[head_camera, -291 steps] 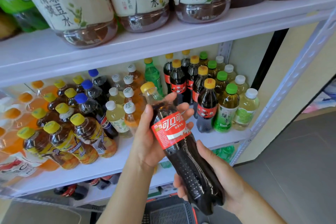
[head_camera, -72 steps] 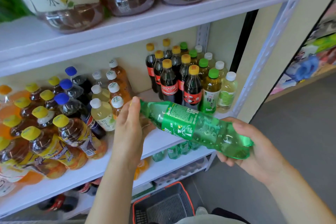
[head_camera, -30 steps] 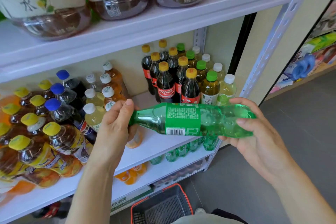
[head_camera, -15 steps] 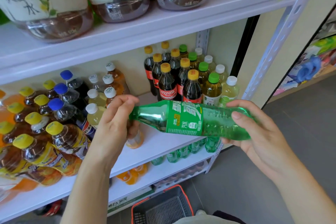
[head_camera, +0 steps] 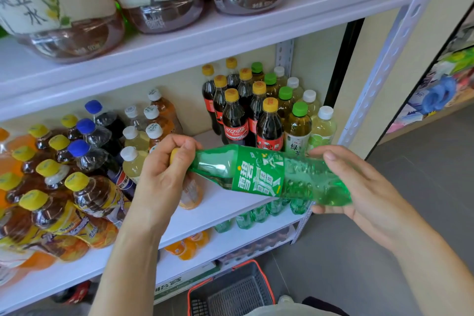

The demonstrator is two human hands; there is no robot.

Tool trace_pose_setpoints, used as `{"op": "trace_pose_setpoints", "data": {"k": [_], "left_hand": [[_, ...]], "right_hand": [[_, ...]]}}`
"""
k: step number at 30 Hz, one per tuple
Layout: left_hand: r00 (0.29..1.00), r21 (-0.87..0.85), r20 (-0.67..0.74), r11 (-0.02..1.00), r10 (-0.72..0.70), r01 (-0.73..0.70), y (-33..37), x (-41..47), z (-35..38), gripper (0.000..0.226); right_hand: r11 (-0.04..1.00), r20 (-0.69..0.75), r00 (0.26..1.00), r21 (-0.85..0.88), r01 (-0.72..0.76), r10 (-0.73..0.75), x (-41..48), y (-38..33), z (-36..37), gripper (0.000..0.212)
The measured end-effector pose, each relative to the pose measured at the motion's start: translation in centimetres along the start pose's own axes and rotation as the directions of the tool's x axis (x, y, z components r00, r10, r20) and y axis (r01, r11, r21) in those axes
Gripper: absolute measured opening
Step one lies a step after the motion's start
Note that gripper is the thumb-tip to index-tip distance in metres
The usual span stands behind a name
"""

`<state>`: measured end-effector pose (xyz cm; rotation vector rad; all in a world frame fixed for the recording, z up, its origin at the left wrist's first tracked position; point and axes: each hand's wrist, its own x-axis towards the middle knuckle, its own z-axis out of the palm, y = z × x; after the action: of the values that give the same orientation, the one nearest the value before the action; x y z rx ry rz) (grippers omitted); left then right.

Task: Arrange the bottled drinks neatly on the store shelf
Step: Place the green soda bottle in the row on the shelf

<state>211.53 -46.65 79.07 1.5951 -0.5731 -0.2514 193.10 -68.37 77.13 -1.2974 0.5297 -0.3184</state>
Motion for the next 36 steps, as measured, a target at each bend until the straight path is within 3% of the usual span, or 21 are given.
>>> {"op": "trace_pose_setpoints", "data": {"k": [3,7,11,15,23,25,28,31,36], "left_hand": [[1.0,-0.018,-0.008,1.0,0.003,-0.003,0.0,0.1,-0.1,0.019],[0.999,-0.077,-0.037,0.997,-0.006,0.003,0.1,0.2,-0.2,0.023],[0.992,-0.163,-0.083,0.983,-0.097,0.082,0.2,0.3,0.2,0.022],[0.984,-0.11,-0.111,0.985,-0.143,0.13,0.2,0.5,0.5,0.031],[0.978,-0.109,-0.205,0.994,-0.038,0.016,0.2,0.4,0.9,0.021],[0.978,-0.099,-0.207,0.994,0.016,-0.037,0.5,0.4,0.8,0.019],[0.976,-0.082,-0.191,0.99,0.101,-0.118,1.0,0.5,0.7,0.015],[0.977,-0.066,-0.176,0.989,0.123,-0.136,1.2,0.8,0.6,0.015],[0.987,-0.05,-0.16,0.998,0.027,-0.035,0.8,1.1,0.3,0.02]], "right_hand": [[0.995,0.026,1.0,-0.1,0.014,-0.011,-0.2,0.5,-0.1,0.053],[0.991,0.104,0.992,-0.098,0.087,-0.077,-0.1,0.5,-0.2,0.069],[0.95,0.096,0.978,-0.239,0.204,-0.185,-0.1,0.4,-0.3,0.072],[0.891,0.099,0.957,-0.35,0.291,-0.273,-0.1,0.5,0.0,0.075],[0.883,0.154,0.971,-0.409,0.231,-0.183,0.1,0.4,0.3,0.09],[0.928,0.207,0.972,-0.328,0.178,-0.113,0.2,0.2,0.3,0.081],[0.997,0.28,0.958,-0.072,-0.039,0.057,0.1,0.4,0.4,0.076],[0.985,0.209,0.963,-0.006,-0.175,0.172,0.2,1.5,0.6,0.076],[0.994,0.269,0.958,0.009,-0.106,0.099,0.4,2.6,0.6,0.069]]}}
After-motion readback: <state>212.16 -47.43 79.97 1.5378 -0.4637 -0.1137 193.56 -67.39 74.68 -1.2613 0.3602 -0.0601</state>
